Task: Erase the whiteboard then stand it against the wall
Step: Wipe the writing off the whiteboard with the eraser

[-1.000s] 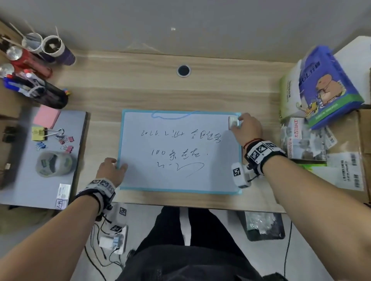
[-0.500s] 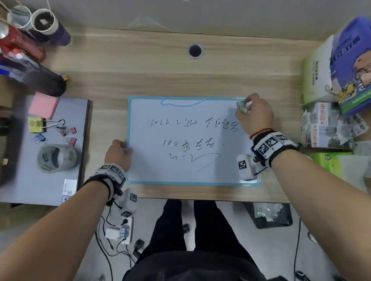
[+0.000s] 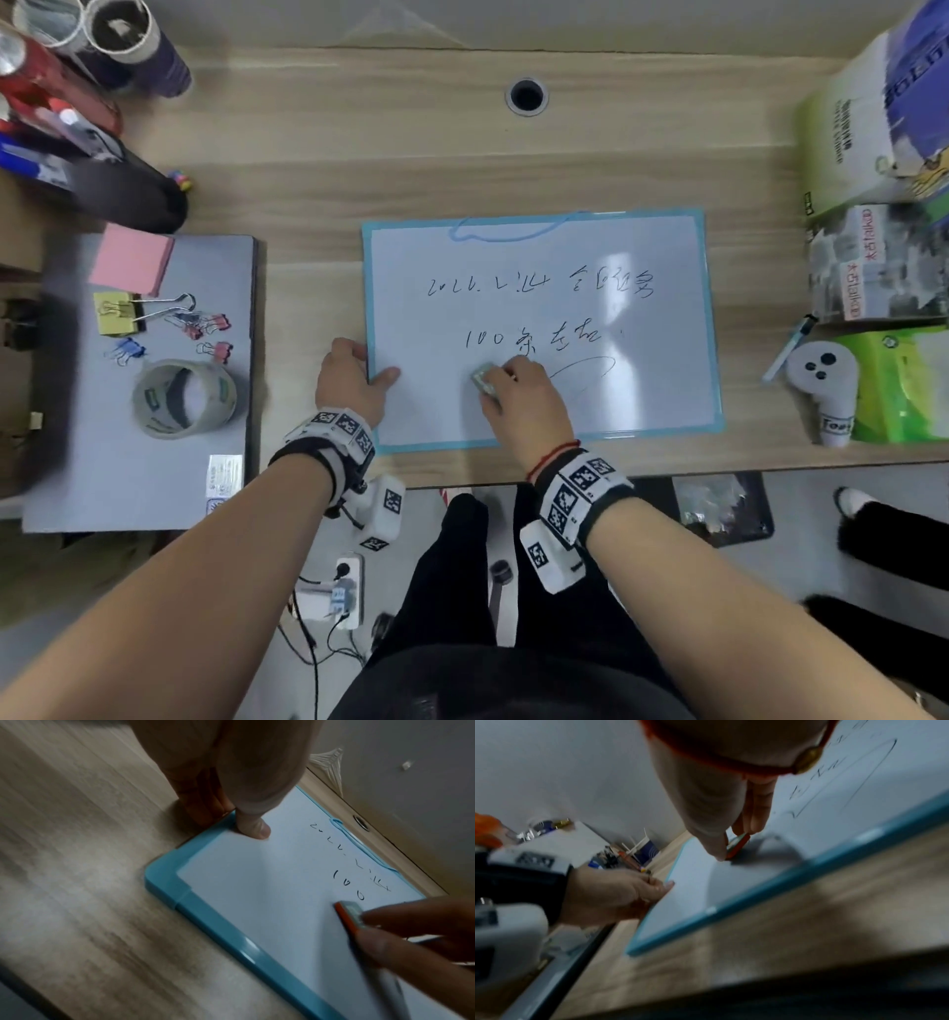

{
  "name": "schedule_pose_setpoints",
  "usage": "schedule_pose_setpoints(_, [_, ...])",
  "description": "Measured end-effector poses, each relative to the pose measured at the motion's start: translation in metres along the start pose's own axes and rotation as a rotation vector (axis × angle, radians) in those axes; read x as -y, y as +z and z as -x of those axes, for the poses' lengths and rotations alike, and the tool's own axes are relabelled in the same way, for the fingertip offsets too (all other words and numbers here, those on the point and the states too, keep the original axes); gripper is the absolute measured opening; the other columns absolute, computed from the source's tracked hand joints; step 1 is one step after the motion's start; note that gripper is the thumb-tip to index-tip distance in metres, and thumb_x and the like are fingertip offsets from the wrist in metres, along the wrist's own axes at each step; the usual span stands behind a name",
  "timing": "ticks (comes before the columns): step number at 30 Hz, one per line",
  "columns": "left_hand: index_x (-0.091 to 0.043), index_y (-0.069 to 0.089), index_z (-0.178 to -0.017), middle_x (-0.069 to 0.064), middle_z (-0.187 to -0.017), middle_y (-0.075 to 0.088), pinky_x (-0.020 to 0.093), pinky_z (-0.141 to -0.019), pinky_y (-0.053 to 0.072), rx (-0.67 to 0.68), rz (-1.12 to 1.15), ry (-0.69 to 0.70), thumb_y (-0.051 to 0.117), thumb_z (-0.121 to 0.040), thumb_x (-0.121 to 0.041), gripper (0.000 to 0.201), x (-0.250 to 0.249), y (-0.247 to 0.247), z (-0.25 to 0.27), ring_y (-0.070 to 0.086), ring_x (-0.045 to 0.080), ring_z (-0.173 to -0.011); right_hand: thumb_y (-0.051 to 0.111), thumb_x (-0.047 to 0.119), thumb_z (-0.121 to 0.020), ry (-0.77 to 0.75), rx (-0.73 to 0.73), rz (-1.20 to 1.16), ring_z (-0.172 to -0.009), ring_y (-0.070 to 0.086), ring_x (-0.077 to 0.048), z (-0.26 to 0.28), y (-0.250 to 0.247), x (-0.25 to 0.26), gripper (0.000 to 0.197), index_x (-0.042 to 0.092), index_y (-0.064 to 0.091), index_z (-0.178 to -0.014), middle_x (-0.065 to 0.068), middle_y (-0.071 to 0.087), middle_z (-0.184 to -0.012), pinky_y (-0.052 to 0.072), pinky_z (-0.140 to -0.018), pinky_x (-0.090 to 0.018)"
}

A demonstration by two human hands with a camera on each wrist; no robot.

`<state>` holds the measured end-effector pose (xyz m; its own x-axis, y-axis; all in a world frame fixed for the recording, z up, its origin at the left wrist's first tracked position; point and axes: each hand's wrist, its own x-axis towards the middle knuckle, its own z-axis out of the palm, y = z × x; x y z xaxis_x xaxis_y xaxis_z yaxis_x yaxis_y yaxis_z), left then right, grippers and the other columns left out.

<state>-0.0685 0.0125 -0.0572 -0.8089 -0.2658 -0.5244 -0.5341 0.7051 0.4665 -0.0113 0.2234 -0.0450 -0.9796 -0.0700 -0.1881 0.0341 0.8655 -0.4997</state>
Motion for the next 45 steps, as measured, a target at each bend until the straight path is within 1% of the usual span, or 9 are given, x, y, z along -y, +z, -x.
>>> schedule_pose_setpoints(7, [-0.009,0.049,-0.114,0.013,-0.109,0.061,0.039,-0.082,0.049,-0.019,0.009,0.013,0.073,-0.082,-0.03,0.045,0.005,0.002,-0.002,0.06,0.032,-0.096,0.077,0.004,-0.076,0.01,-0.008,0.011,-0.077,0.057,-0.032,0.01,0.016,-0.005,0.017,0.004,0.069,-0.091,-0.013,0.061,-0.086,0.053,-0.051,-0.033])
schedule_pose_setpoints(10, [-0.01,0.049,-0.113,0.014,-0.109,0.06,0.04,-0.082,0.05,-0.009,0.021,0.016,0.073,-0.082,-0.03,0.044,0.006,0.002,-0.003,0.061,0.033,-0.096,0.067,0.016,-0.088,0.191,-0.064,-0.013,-0.079,0.053,-0.026,0.014,-0.003,-0.037,0.01,0.009,0.069,-0.094,-0.007,0.056,-0.088,0.053,-0.065,-0.034])
schedule_pose_setpoints(15, [-0.01,0.048,-0.112,0.014,-0.108,0.061,0.042,-0.083,0.051,0.007,0.021,0.018,0.073,-0.082,-0.03,0.044,0.006,0.001,-0.004,0.061,0.033,-0.096,0.068,0.011,-0.089,0.445,-0.269,0.024,-0.081,0.058,-0.036,0.021,-0.05,-0.095,0.01,0.003,0.074,-0.089,-0.019,0.059,-0.09,0.049,-0.074,-0.035])
schedule_pose_setpoints(19, [-0.01,0.047,-0.111,0.014,-0.107,0.061,0.037,-0.079,0.049,0.013,0.047,0.003,0.073,-0.082,-0.03,0.043,0.005,0.0,-0.006,0.062,0.033,-0.095,0.071,0.003,-0.083,0.326,-0.229,-0.045,-0.076,0.057,-0.032,0.026,-0.024,-0.06,0.002,0.004,0.073,-0.082,-0.018,0.058,-0.084,0.046,-0.07,-0.029])
schedule_pose_setpoints(24, [-0.01,0.047,-0.111,0.015,-0.106,0.062,0.037,-0.079,0.049,0.022,0.015,0.012,0.073,-0.082,-0.032,0.044,0.005,-0.001,-0.008,0.062,0.034,-0.093,0.064,0.026,-0.091,0.33,-0.061,-0.162,-0.078,0.052,-0.019,0.041,0.007,-0.04,0.019,0.007,0.061,-0.092,-0.003,0.052,-0.089,0.048,-0.069,-0.029])
schedule_pose_setpoints(31, [-0.01,0.047,-0.111,0.014,-0.105,0.063,0.035,-0.076,0.047,0.028,-0.023,0.01,0.073,-0.082,-0.033,0.045,0.004,-0.002,-0.008,0.062,0.033,-0.092,0.068,0.013,-0.089,0.459,-0.264,-0.017,-0.072,0.052,-0.024,0.024,-0.044,-0.086,0.012,0.004,0.074,-0.084,-0.014,0.057,-0.088,0.045,-0.072,-0.026])
schedule_pose_setpoints(36, [-0.008,0.046,-0.115,0.011,-0.097,0.059,0.031,-0.071,0.041,0.066,-0.064,-0.004,0.072,-0.083,-0.033,0.048,-0.003,-0.006,-0.009,0.055,0.027,-0.083,0.057,0.028,-0.093,0.357,0.002,-0.143,-0.079,0.046,-0.013,0.004,-0.006,-0.039,0.019,0.012,0.067,-0.094,0.002,0.049,-0.09,0.048,-0.075,-0.026])
schedule_pose_setpoints(39, [-0.008,0.047,-0.113,0.008,-0.091,0.058,0.03,-0.07,0.041,0.082,-0.069,-0.023,0.073,-0.082,-0.033,0.048,-0.006,-0.01,-0.01,0.055,0.026,-0.08,0.052,0.031,-0.096,0.226,0.125,-0.081,-0.082,0.048,-0.018,0.004,0.003,-0.031,0.021,0.014,0.063,-0.099,-0.001,0.052,-0.094,0.047,-0.075,-0.027])
schedule_pose_setpoints(45, [-0.008,0.048,-0.112,0.007,-0.09,0.058,0.03,-0.069,0.04,0.085,-0.066,-0.023,0.074,-0.081,-0.032,0.047,-0.005,-0.012,-0.01,0.054,0.025,-0.079,0.069,0.009,-0.086,0.379,-0.211,-0.034,-0.075,0.058,-0.033,-0.02,-0.046,-0.083,0.008,0.004,0.074,-0.082,-0.016,0.055,-0.084,0.044,-0.066,-0.023])
